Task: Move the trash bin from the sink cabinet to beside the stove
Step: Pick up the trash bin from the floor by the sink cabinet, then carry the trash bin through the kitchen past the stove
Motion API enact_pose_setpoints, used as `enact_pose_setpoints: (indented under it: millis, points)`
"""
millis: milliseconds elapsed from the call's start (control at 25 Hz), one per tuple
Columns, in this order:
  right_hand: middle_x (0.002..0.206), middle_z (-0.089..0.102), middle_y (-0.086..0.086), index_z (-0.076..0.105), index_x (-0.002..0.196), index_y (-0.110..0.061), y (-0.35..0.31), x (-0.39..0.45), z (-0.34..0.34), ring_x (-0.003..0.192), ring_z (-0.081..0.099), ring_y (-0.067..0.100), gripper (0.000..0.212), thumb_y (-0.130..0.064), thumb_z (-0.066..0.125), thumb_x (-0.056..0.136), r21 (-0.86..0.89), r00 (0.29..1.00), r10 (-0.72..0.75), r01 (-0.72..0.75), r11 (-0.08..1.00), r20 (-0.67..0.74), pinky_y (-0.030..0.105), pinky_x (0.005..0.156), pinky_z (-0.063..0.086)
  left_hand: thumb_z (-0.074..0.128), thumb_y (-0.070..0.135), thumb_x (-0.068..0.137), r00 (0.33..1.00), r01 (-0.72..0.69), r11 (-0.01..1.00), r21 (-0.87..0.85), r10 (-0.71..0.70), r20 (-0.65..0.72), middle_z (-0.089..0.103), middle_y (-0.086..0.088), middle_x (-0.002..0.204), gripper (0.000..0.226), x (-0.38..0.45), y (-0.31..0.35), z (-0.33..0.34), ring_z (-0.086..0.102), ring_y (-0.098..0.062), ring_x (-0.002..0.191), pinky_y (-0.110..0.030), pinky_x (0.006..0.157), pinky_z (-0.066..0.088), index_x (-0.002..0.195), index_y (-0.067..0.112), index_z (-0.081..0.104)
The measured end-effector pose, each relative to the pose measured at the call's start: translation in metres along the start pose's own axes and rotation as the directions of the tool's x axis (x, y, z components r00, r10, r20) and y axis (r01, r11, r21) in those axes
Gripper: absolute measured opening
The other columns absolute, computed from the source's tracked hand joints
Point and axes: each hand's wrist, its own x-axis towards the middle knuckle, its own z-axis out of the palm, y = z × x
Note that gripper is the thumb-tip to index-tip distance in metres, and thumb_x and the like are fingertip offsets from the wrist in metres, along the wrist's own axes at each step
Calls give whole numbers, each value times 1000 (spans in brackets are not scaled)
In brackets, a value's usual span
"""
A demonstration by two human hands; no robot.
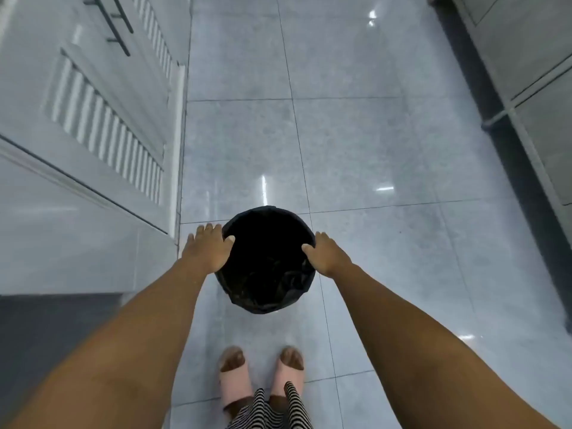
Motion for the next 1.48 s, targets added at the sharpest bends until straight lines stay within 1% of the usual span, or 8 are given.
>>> enact_pose_setpoints:
  millis: [120,280,400,640,840,1000,1120,1480]
  points:
    - [152,38,12,34,148,-6,21,38,30,138,40,32,59,-41,40,100,22,1000,24,-24,999,-11,49,110,38,27,42,100,1000,19,1000,-8,-20,-4,32,-19,152,60,33,-9,46,25,-35,142,-49,115,22,147,5,31]
    - [166,19,8,14,158,-9,43,76,68,147,32,30,72,-42,43,101,127,998,42,-36,991,-45,49,117,33,27,46,100,997,43,995,-93,-49,-67,15,-17,161,68,61,-23,100,13,-32,148,-46,119,12,154,6,15]
    - [169,9,3,3,161,-13,52,91,93,148,32,30,76,-39,43,101,179,986,56,-27,983,-156,46,115,35,27,48,100,991,30,982,-188,-54,-125,9,-13,162,71,72,-35,128,8,-29,150,-44,120,8,155,7,7]
    - [168,14,2,7,160,-16,55,100,127,148,32,26,74,-32,46,100,252,924,70,29,967,-375,43,110,39,32,42,100,948,-24,901,-433,-117,-297,13,-10,162,68,74,-35,160,13,-27,149,-45,121,11,155,10,7]
    - [166,21,0,10,160,-22,58,105,138,145,38,26,71,-33,46,100,316,900,90,55,947,-427,41,106,43,34,41,100,903,45,715,-698,-327,-277,24,-5,160,62,75,-27,179,26,-29,145,-46,116,27,154,17,16]
    - [162,29,1,12,159,-26,56,106,141,131,54,31,71,-37,46,98,330,897,119,31,943,-425,40,97,47,37,36,100,876,36,618,-785,-397,-273,51,-7,139,47,74,-20,181,51,-31,125,-40,101,42,143,16,37]
    - [159,33,3,14,159,-24,49,104,138,125,58,34,70,-38,45,97,336,900,139,9,942,-413,39,91,46,38,35,99,876,68,578,-813,-424,-228,55,-9,134,46,73,-16,173,54,-32,121,-42,100,44,140,15,39]
    - [161,31,5,13,160,-22,9,35,70,131,52,35,71,-41,44,98,310,916,113,12,951,-385,43,101,45,38,37,98,870,74,576,-814,-437,-230,57,-10,130,46,14,4,89,55,-32,118,-41,95,43,139,15,41]
